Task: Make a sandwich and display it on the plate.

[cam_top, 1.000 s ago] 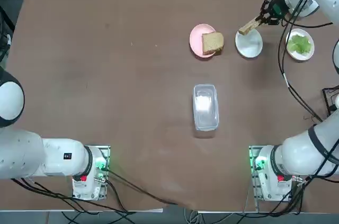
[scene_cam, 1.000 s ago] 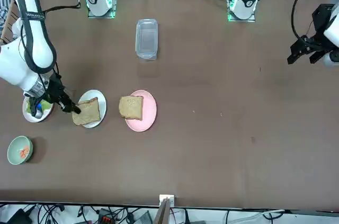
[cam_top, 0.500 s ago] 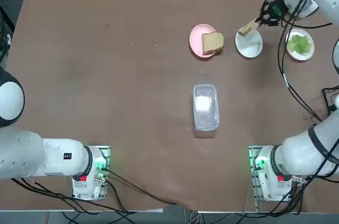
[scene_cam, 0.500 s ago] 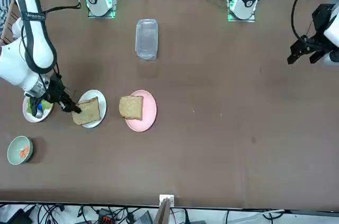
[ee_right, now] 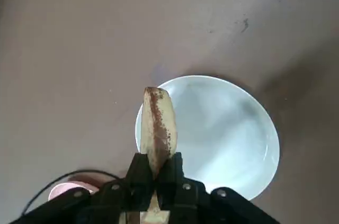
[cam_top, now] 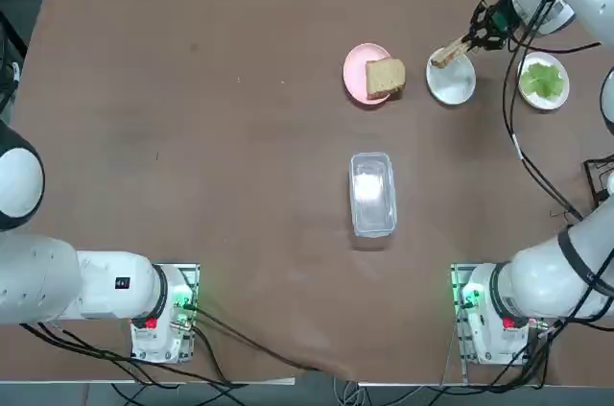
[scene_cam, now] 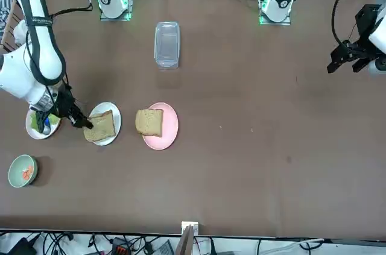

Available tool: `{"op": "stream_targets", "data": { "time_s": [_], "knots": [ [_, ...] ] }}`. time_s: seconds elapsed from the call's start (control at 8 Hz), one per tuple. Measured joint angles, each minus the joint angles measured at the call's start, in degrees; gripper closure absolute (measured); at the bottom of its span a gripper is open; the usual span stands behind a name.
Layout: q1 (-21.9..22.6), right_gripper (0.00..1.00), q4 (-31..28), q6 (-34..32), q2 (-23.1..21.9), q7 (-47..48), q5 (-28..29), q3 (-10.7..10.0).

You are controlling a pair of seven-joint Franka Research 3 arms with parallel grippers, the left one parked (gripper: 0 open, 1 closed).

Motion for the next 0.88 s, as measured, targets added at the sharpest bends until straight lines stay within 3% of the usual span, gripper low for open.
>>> {"op": "stream_targets", "data": {
  "time_s": [0.5, 0.62, 0.88],
  "knots": [
    [0.0, 0.91, 0.0, 0.0, 0.5, -1.4, 0.0, 0.0],
    [0.0, 0.78, 0.0, -0.1, 0.6, -4.2, 0.1, 0.0],
    [-0.2, 0.39, 0.0, -0.1, 0.9, -7.7, 0.1, -0.1]
  ]
}}
